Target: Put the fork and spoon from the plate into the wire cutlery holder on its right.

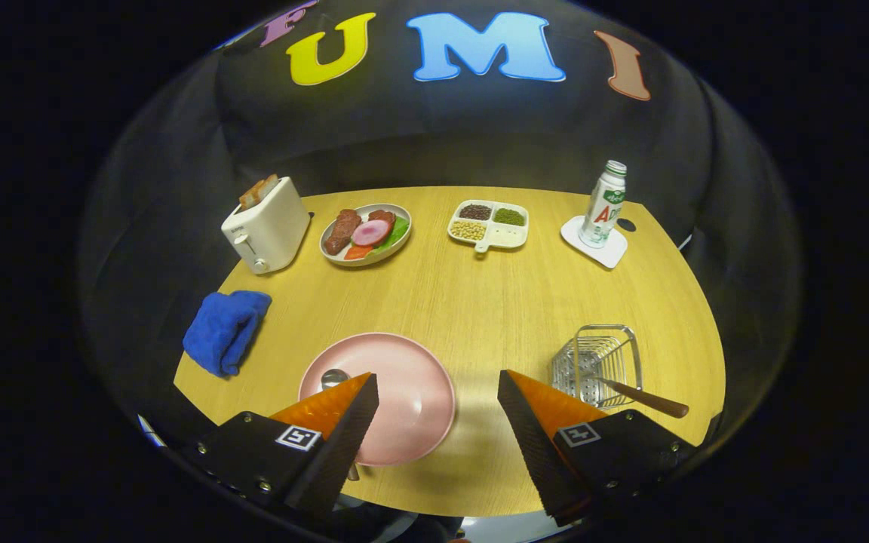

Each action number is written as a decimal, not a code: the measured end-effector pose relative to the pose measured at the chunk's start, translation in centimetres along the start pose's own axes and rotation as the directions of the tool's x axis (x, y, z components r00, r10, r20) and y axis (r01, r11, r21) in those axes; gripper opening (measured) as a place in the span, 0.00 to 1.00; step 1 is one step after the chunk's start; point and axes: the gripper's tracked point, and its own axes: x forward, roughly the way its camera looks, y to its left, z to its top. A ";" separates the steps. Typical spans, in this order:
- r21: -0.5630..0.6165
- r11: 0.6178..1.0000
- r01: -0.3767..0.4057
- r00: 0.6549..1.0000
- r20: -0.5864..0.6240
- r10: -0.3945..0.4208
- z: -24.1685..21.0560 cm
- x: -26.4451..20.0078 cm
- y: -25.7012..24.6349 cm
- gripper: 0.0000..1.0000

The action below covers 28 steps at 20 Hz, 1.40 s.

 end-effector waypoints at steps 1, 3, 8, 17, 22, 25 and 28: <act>-0.014 1.000 -0.012 1.000 -0.009 0.012 -0.1 0.4 0.8 0.98; -0.041 0.998 -0.039 0.999 -0.028 0.038 -0.5 1.1 2.6 0.98; -0.109 0.990 -0.085 0.994 -0.084 0.076 -2.2 3.0 5.9 0.98; -0.268 0.952 -0.147 0.967 -0.242 0.081 -9.0 6.6 7.6 0.98; -0.282 0.942 -0.183 0.946 -0.312 0.090 -11.4 7.6 7.7 0.93; -0.284 0.941 -0.184 0.938 -0.336 0.082 -12.0 8.0 7.5 0.59; -0.269 0.944 -0.193 0.929 -0.359 0.087 -12.5 8.3 7.9 0.17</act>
